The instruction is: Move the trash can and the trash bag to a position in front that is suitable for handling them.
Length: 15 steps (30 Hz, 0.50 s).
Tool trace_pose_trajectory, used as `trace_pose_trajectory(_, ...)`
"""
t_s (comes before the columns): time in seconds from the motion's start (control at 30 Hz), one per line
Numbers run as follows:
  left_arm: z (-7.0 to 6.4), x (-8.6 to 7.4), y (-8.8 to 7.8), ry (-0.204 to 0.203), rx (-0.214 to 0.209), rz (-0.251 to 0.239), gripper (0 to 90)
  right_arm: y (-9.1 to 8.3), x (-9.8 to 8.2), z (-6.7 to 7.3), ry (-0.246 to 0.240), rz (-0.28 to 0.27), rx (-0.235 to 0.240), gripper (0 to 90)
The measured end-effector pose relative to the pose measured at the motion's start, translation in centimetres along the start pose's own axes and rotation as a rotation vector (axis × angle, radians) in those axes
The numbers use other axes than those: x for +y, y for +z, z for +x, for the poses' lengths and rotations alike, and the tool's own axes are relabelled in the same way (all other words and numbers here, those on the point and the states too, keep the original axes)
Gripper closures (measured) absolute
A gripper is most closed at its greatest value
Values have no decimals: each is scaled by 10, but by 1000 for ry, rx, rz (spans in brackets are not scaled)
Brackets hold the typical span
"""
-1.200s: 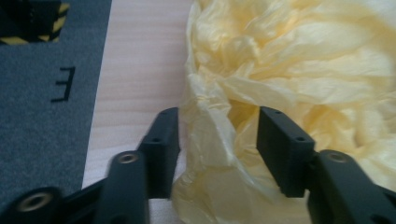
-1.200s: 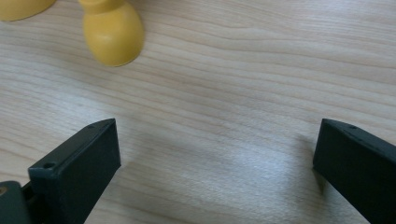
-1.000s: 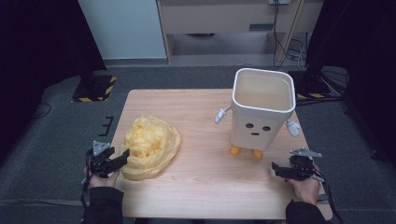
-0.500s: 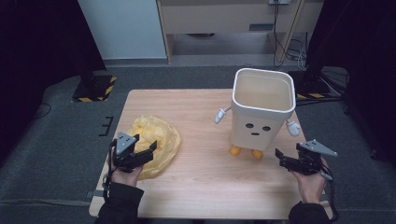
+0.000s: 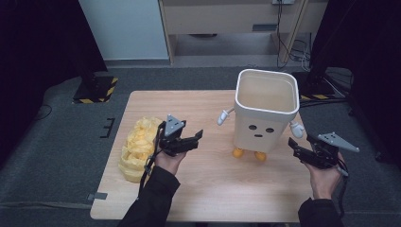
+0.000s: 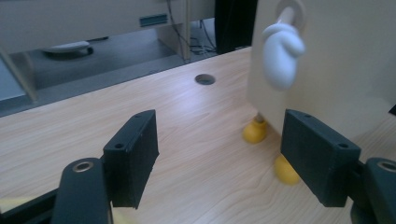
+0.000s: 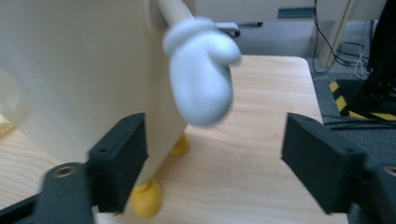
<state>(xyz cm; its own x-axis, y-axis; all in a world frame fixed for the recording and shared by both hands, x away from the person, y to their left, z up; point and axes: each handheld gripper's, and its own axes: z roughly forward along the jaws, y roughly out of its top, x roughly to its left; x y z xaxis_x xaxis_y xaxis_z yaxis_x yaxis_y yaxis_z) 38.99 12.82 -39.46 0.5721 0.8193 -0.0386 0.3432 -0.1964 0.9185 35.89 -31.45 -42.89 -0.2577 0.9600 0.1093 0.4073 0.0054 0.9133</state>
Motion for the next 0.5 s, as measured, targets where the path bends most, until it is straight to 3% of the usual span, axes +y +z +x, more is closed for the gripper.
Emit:
trace_pose_trajectory(0.07, -9, 6, 15, -7, -37, 2, 295, 3, 5, 2, 2, -6, 22, 304)
trace_pose_trajectory(0.17, -14, 9, 24, -7, -53, 8, 315, 5, 13, 5, -8, -4, 37, 351)
trace_pose_trajectory(0.3, -20, 15, 38, -4, -71, 20, 337, 11, 20, 6, -35, 2, 38, 426)
trace_pose_trajectory(0.5, -26, 23, 53, -8, -97, 27, 405, 15, 24, 5, -26, 17, 24, 527)
